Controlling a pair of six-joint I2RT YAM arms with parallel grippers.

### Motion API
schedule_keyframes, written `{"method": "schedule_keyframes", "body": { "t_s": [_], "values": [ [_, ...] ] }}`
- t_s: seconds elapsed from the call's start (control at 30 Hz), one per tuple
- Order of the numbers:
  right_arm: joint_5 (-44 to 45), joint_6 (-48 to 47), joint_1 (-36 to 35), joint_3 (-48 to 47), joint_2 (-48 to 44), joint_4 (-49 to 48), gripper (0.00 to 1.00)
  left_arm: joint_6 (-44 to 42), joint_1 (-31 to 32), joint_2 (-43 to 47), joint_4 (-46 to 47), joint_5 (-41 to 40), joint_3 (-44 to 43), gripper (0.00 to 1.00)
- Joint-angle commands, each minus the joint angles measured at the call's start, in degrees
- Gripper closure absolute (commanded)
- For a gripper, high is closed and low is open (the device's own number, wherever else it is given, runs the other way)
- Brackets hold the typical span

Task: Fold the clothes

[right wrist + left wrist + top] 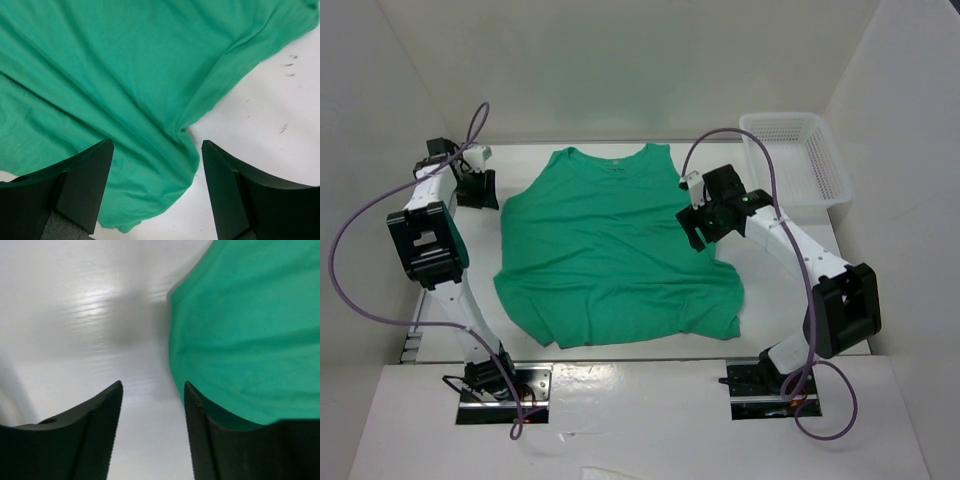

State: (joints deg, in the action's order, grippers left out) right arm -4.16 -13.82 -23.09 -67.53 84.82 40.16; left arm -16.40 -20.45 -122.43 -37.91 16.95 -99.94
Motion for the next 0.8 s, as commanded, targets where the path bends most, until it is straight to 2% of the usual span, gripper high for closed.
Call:
{"method": "schedule_keyframes", "body": {
  "t_s": [0.0, 0.07, 0.2, 0.37, 0.6, 0.77],
  "values": [
    [2.7, 2.0, 0.2, -7.3, 2.7, -1.8, 0.20, 0.6, 0.6, 10.6, -1.3, 3.4, -0.1, 0.37],
    [3.9, 2.7, 0.2, -9.2, 4.6, -1.8, 0.20, 1.3, 1.2, 13.3, -2.0, 4.1, 0.8, 0.32],
    [6.5, 3.8, 0.2, -13.7, 10.1, -1.8, 0.20, 1.8, 4.6, 15.6, -2.7, 4.1, 4.9, 0.30],
    [6.0, 5.1, 0.2, -18.2, 18.3, 0.1, 0.20, 3.0, 10.3, 16.3, -2.7, -0.8, 11.2, 0.30],
    [7.2, 5.7, 0.8, -18.9, 23.6, 0.9, 0.20, 4.5, 13.7, 13.5, -4.6, -5.3, 12.9, 0.30],
    [4.6, 5.7, 0.8, -17.6, 24.4, 2.8, 0.20, 5.1, 15.5, 13.4, -6.9, -7.3, 14.5, 0.30]
  ]
}}
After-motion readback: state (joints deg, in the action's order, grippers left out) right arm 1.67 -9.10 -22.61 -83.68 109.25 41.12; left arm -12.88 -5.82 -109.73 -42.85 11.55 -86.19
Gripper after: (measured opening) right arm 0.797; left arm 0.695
